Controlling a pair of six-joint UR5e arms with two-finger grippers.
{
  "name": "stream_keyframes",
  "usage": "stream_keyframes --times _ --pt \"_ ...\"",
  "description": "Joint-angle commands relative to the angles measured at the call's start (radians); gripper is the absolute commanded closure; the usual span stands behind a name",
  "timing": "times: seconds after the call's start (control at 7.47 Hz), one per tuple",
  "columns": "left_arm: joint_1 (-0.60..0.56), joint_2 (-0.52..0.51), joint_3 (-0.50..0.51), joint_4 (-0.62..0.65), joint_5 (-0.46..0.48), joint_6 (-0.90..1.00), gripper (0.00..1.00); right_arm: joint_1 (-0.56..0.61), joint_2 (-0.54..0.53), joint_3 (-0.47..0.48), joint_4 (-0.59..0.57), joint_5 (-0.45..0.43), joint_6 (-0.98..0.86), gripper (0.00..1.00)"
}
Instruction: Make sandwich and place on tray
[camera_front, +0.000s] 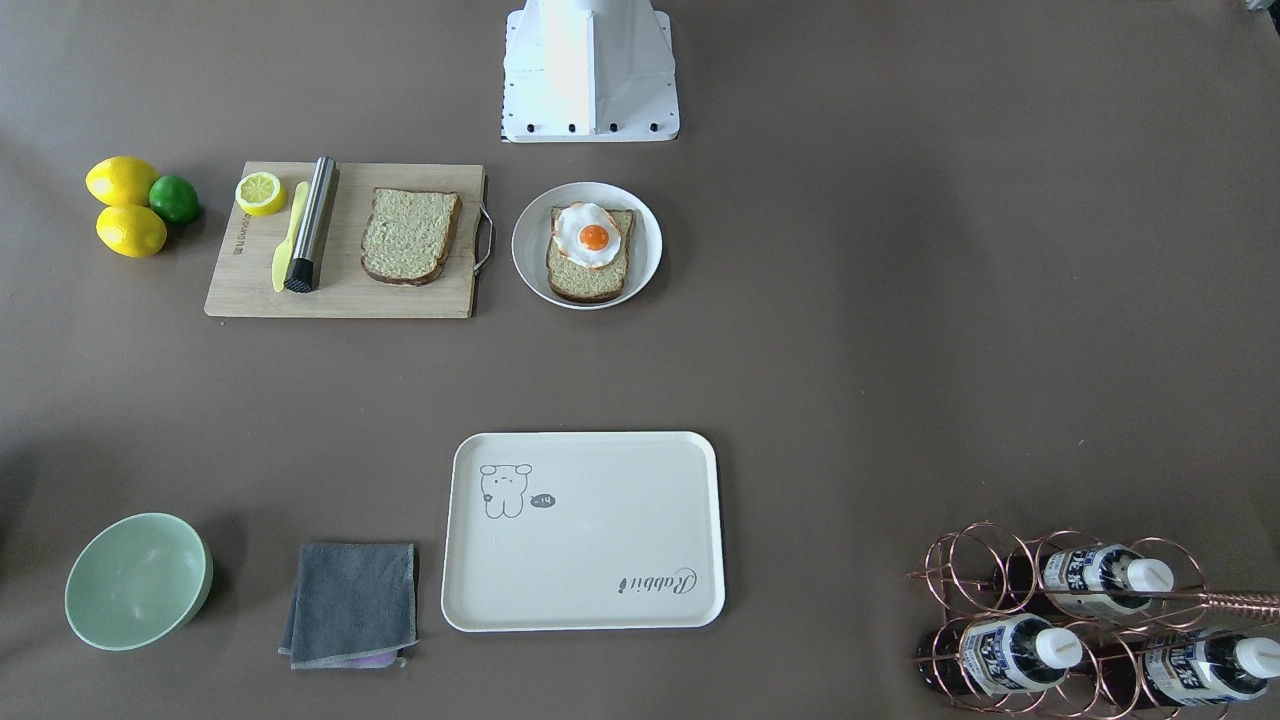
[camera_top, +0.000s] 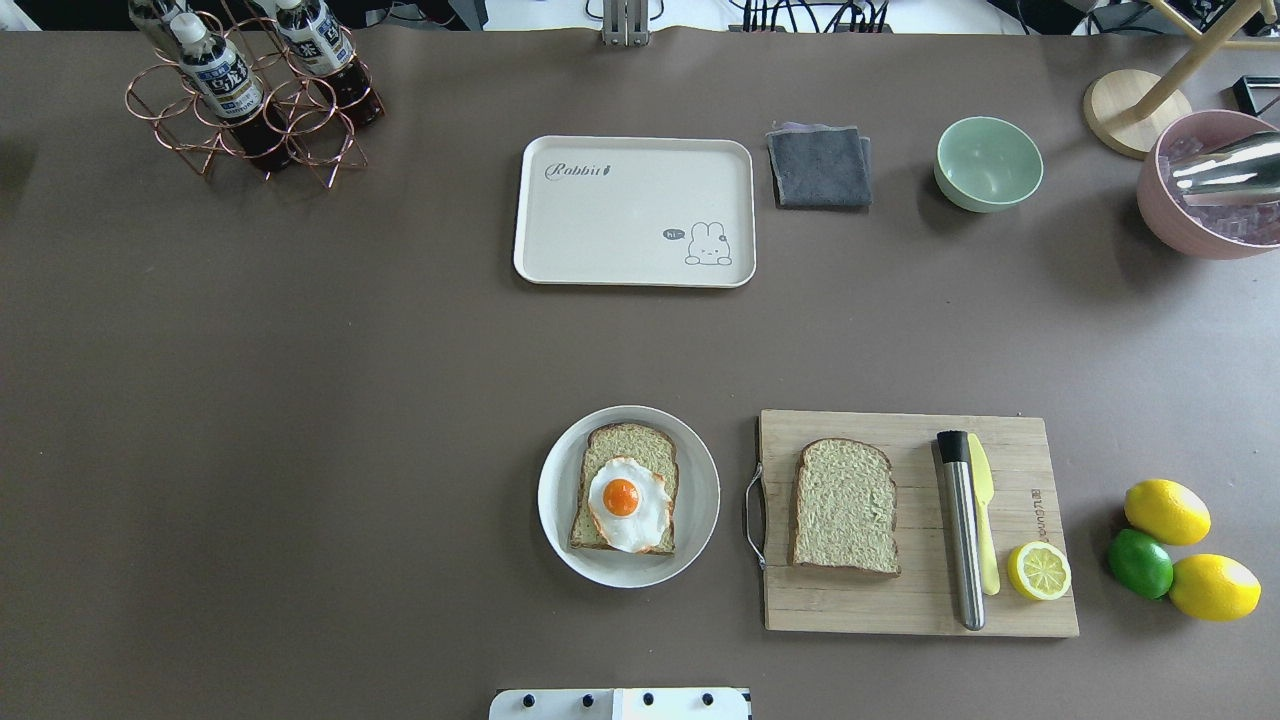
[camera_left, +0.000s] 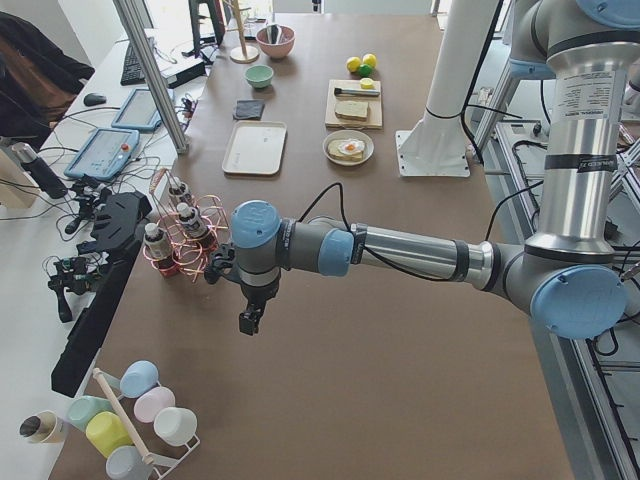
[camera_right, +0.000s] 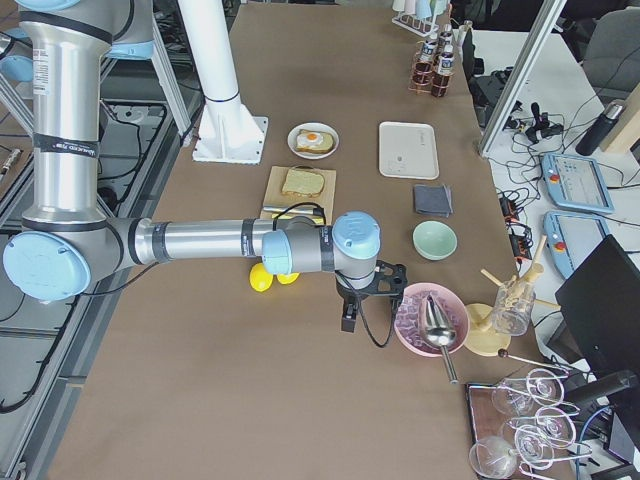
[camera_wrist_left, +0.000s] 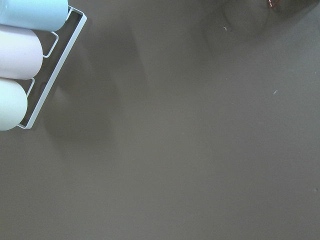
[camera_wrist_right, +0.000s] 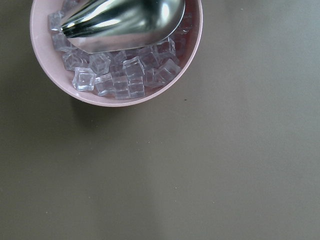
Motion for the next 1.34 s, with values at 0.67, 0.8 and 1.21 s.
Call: stream_keyframes --times 0.67,0.8,1.21 --pt "0.038 -0.043 -0.073 -0.009 -0.024 -0.006 0.02 0.0 -0.001 0.008 0.0 0.006 0.001 0.01" --pt "0.061 -0.085 -0.102 -0.009 -0.09 -0.006 0.02 0.0 -0.001 0.008 0.0 0.006 0.003 0.01" --pt "0.135 -0.204 -0.124 -0.146 -0.134 -0.006 0.02 -0.023 0.034 0.04 0.0 0.008 0.039 0.01"
